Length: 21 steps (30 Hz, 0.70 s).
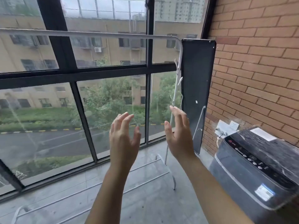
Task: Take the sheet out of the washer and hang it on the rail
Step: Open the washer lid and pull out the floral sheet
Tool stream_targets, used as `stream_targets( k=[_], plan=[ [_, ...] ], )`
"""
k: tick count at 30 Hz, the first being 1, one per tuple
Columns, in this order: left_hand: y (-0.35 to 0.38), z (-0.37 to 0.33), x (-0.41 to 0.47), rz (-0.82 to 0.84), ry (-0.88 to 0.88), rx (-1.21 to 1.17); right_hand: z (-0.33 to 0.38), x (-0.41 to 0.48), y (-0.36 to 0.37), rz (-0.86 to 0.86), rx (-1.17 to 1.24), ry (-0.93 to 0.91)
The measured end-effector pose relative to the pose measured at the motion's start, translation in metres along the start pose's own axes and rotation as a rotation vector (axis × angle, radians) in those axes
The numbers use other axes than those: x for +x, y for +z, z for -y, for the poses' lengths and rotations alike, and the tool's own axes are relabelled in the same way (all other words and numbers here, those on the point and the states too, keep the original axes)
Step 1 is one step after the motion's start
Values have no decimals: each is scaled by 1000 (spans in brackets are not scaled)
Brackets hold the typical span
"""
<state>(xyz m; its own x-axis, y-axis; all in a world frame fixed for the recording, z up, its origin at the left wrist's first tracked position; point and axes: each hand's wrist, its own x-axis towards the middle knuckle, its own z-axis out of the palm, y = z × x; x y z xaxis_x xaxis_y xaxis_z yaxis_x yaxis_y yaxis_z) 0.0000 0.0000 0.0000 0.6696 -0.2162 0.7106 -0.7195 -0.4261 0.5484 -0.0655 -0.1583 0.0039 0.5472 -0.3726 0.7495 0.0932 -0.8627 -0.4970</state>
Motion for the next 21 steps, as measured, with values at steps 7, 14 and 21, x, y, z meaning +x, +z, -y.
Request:
stream_targets(
  k=[7,14,21],
  plan=[
    [100,-55,3,39,8,-59,-101,9,-57,-25,-76,84],
    [203,-121,4,89,48,-122,-201,24,-123,-7,-133,136],
    [276,-158,2,162,52,-164,-272,24,-159,12,-179,212]
  ],
)
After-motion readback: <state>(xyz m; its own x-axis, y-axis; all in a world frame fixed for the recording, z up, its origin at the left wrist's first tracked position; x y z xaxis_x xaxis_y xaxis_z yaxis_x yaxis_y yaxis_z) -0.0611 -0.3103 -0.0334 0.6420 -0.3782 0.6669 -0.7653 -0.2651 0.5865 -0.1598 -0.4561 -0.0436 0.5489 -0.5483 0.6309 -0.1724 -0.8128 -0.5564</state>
